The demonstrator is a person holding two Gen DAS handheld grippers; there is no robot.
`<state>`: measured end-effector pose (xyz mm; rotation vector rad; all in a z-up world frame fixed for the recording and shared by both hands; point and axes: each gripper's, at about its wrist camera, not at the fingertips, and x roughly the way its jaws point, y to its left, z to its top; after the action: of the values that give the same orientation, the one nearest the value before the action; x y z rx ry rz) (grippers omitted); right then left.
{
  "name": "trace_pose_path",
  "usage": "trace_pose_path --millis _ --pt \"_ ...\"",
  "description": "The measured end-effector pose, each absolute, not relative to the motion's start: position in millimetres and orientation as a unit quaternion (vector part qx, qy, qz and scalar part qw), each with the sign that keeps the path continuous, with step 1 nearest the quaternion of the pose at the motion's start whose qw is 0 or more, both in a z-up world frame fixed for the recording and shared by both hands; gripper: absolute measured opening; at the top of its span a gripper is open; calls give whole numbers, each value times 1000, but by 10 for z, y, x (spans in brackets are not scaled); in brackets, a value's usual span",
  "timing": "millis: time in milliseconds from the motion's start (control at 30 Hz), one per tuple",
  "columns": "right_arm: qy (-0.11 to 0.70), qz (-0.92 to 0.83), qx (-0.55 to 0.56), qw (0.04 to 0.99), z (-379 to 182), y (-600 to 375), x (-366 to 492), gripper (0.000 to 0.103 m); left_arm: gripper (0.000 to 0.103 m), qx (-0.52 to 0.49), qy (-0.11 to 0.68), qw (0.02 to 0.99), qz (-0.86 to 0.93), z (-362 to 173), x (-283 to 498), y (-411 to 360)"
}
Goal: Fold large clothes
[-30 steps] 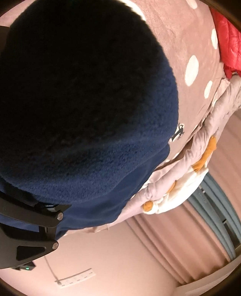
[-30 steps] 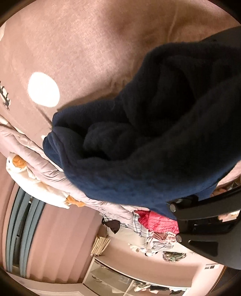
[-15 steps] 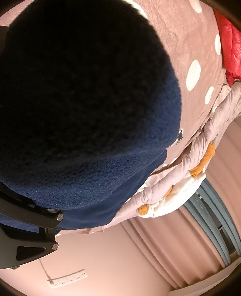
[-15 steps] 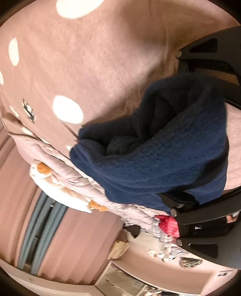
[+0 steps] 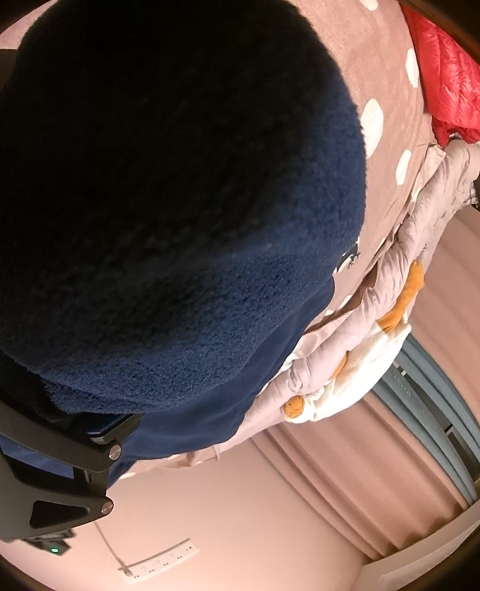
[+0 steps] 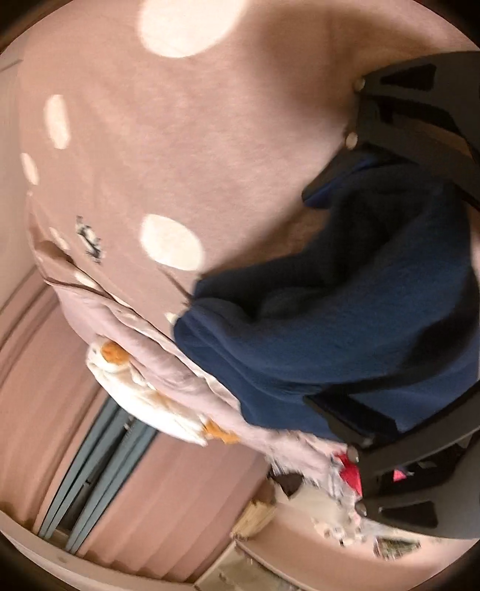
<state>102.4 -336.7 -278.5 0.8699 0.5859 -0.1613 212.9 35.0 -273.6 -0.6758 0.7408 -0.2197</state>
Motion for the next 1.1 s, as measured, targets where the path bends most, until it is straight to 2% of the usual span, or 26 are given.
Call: trace_pose_path --millis 200,300,367,467,733,967,1100 --pt "300 -79 421 852 -2848 -3497 1200 102 97 -322 353 875 -84 -2728 2145 354" --pt "298 -67 423 853 -2854 -3512 1136 92 91 -324 347 878 -64 -2723 2141 365" --pt "295 -53 435 849 -2874 -3519 1074 80 87 -321 344 881 -50 -2713 2138 360" --pt "292 -29 448 844 -2903 -3521 1016 72 85 -310 344 886 -34 -2664 2140 321" --pt "289 -15 456 841 -2920 -3522 967 71 79 -272 296 914 -56 -2258 2057 150" --pt "291 -1 494 820 -2923 -3641 900 69 78 -304 243 901 -191 -1812 1968 -52" --pt "281 -40 458 842 -2783 -3669 762 66 78 -299 238 884 -269 -1626 1925 -210"
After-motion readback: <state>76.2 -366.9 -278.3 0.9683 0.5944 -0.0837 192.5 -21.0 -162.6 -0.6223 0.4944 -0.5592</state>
